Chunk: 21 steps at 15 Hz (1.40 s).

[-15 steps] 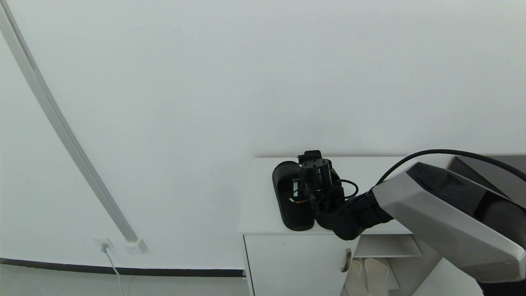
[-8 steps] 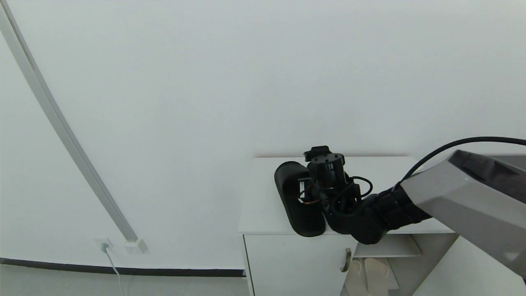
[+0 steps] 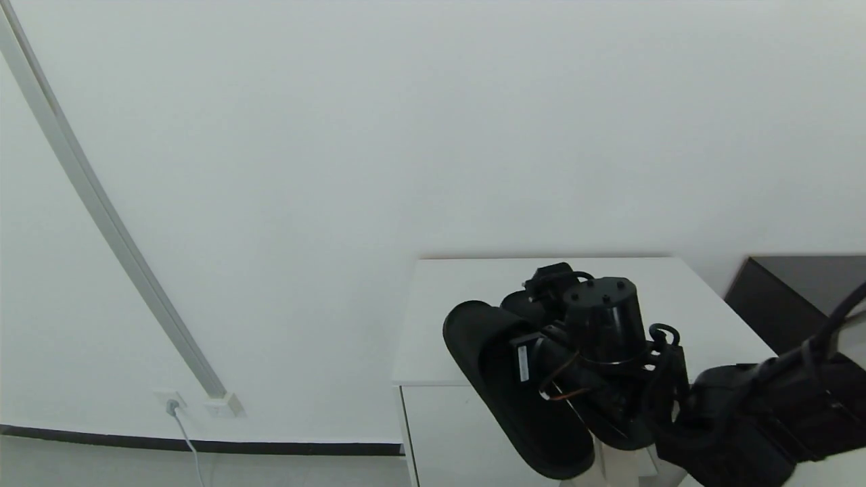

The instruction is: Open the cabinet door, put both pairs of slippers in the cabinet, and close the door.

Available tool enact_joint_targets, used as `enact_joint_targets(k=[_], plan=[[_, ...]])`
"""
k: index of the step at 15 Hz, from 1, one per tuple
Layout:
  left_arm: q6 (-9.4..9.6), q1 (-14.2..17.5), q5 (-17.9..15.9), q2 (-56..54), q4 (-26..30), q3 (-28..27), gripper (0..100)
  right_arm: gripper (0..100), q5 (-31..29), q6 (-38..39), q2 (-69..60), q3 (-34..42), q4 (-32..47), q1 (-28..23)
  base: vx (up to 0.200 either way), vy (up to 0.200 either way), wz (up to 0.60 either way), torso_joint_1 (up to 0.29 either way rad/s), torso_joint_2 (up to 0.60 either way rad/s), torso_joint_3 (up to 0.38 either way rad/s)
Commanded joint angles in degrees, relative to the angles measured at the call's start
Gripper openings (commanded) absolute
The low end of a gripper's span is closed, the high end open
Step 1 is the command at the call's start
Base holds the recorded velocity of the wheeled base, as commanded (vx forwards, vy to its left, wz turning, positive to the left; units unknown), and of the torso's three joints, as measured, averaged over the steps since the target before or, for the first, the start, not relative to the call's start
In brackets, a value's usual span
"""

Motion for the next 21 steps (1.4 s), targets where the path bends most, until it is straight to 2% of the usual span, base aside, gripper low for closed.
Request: enact_joint_targets(k=[1,10,13,21], plan=[[-0.01,0.0,-0.1,0.1,0.0,0.0,0,0,0.2,1.5,-5.9,4.8,-0.3,2.1,0.0,0.0,0.0,0.0,0.0,0.0],[-0.28,0.0,-0.1,0.1,0.0,0.0,0,0,-0.1,3.0,-6.1,5.3,-0.3,2.7,0.0,0.0,0.0,0.0,0.0,0.0],[-0.72,0.0,-0.1,0.1,0.0,0.0,0,0,-0.1,3.0,-6.0,5.5,-0.3,2.8,-0.2,0.0,0.0,0.01,0.0,0.002],[-0.45,0.0,-0.2,0.1,0.0,0.0,0,0,-0.1,2.8,-5.9,6.7,-0.3,3.4,-0.2,0.0,0.0,0.002,0.0,0.001]])
